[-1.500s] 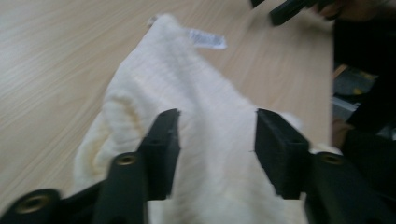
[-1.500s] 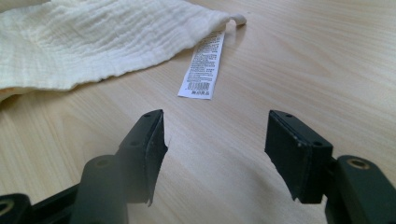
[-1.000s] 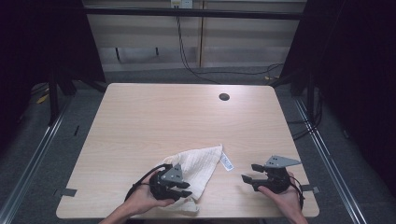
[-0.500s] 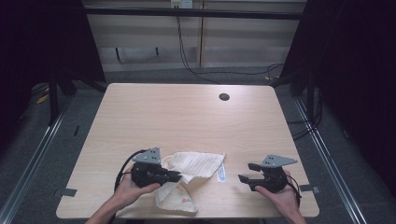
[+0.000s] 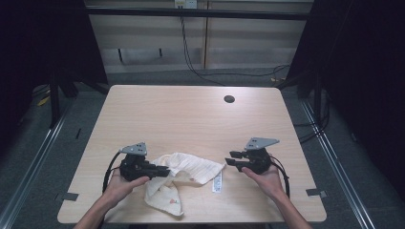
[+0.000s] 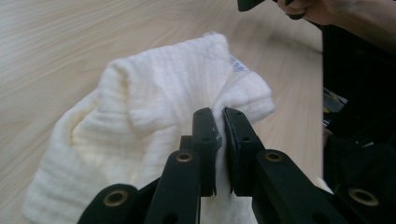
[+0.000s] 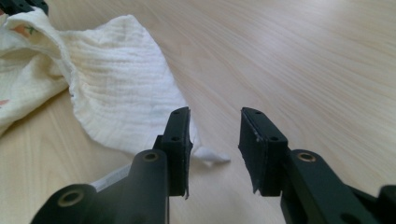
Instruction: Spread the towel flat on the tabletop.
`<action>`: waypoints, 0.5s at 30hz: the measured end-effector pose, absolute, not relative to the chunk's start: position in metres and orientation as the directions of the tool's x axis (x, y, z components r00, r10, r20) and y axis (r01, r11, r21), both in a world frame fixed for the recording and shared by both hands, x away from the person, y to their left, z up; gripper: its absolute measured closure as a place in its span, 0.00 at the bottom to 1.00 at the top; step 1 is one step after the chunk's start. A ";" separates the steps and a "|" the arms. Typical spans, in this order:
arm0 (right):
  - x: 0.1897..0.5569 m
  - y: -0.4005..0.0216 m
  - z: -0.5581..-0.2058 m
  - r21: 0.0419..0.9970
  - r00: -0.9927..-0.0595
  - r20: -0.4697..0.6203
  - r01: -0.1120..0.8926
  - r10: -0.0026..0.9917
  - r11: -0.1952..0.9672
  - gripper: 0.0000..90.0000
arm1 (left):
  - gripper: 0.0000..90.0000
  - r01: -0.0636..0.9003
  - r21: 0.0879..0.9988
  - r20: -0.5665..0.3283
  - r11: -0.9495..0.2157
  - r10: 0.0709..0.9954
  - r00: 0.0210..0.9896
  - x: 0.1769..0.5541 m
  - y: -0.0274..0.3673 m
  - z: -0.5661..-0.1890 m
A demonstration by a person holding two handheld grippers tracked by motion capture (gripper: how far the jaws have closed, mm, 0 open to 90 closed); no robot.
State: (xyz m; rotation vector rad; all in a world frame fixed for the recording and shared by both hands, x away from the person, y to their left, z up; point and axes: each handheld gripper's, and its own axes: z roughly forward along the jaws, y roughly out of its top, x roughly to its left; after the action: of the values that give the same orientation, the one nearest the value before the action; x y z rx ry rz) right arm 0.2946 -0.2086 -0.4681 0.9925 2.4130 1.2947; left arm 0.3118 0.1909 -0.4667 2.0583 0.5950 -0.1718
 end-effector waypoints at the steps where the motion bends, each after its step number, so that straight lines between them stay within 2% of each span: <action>1: 0.299 -0.205 -0.472 0.800 -0.748 0.112 0.458 0.654 0.387 0.70 | 0.94 0.483 0.765 -0.353 -0.425 0.351 0.867 0.314 0.192 -0.468; 4: 0.307 -0.196 -0.484 0.785 -0.757 0.134 0.475 0.640 0.398 0.70 | 0.94 0.506 0.761 -0.374 -0.406 0.363 0.854 0.319 0.192 -0.472; 9: 0.302 -0.184 -0.488 0.780 -0.812 0.129 0.438 0.570 0.447 0.72 | 0.93 0.530 0.748 -0.377 -0.399 0.402 0.834 0.328 0.192 -0.479; 15: 0.299 -0.177 -0.495 0.749 -0.837 0.110 0.425 0.537 0.508 0.74 | 0.86 0.554 0.735 -0.360 -0.392 0.466 0.808 0.334 0.193 -0.486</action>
State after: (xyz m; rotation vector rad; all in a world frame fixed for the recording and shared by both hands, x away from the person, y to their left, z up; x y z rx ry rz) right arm 0.2994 -0.1772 -0.4950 0.8361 2.6078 1.2379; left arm 0.3341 0.1931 -0.4855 2.0514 0.7544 -0.1176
